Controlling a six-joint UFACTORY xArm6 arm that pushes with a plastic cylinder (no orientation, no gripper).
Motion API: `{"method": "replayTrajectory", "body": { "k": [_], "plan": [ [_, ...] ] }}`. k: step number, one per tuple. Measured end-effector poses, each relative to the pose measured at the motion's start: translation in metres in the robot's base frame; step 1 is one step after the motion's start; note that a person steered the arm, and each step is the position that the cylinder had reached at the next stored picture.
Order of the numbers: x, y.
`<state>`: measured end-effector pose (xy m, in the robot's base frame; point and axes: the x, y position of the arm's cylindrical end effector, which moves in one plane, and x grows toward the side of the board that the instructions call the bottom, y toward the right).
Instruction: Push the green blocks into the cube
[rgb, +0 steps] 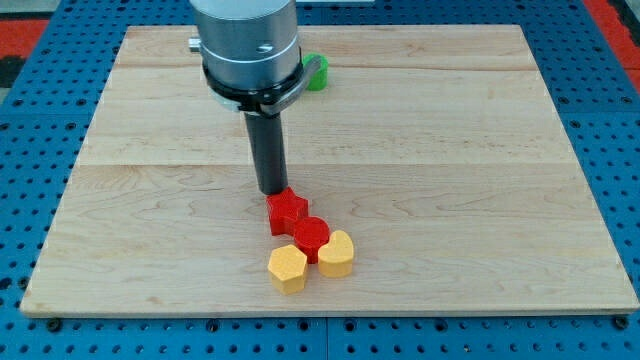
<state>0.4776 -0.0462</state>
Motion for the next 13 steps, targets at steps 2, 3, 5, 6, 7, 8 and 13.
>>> {"method": "replayTrajectory", "body": {
  "k": [2,3,5,6,7,8,13],
  "plan": [
    [-0.129,0.046],
    [-0.171,0.039],
    [-0.159,0.045],
    [-0.126,0.021],
    [-0.153,-0.039],
    [-0.185,-0.012],
    [-0.21,0.036]
  ]
}}
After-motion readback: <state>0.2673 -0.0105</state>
